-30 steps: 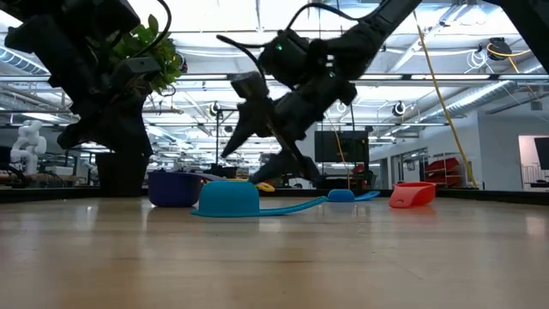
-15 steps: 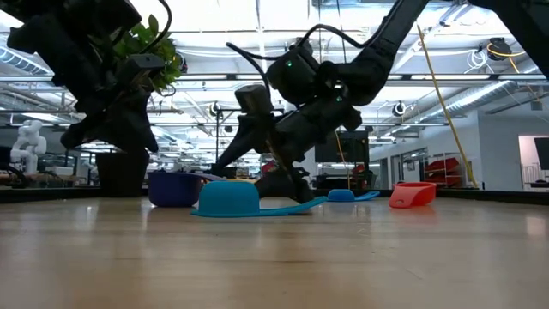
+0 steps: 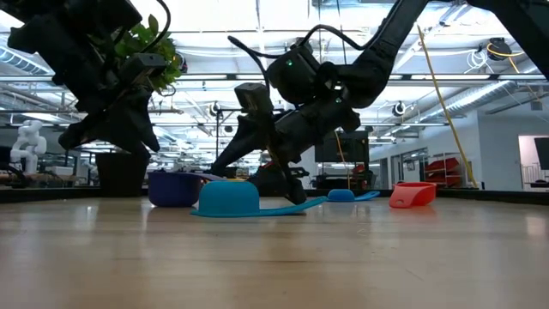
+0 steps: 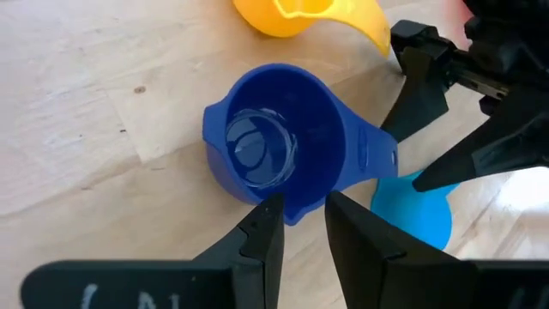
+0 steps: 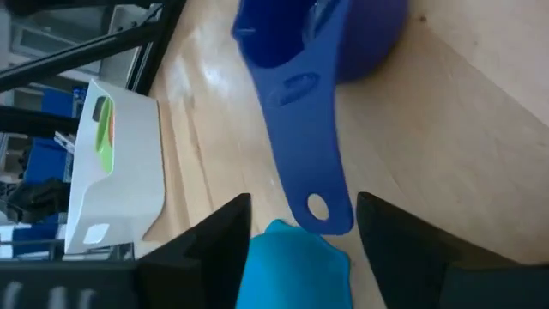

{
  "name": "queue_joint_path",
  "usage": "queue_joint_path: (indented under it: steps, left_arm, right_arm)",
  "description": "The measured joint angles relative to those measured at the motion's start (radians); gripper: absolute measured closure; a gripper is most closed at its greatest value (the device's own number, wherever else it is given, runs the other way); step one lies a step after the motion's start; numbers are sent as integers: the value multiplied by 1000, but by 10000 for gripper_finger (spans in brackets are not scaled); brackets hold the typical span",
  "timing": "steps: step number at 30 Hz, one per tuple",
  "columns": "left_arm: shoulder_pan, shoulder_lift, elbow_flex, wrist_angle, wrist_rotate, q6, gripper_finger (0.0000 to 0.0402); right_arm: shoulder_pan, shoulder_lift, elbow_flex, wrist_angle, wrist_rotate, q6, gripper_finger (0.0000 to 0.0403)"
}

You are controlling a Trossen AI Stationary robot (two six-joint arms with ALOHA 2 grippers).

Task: Nest measuring cups in basket
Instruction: Stack the dark blue measuring cup on top of the green measuring cup in the white bin

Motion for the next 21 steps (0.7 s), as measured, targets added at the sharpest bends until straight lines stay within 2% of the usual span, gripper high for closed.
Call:
queue_joint_path:
  steps: [6,13,21]
  left_arm:
    - [0,0,0,0,-3,-15,311]
    - [0,0,0,-1,-5,-11,311]
    - [0,-16,0,-2,24,2,311]
  right_arm:
    - [2,38,1,127,-53,14,274]
    - [-14,47,1,173,-62,4,391]
    - [-13,49,-1,208,-49,24,400]
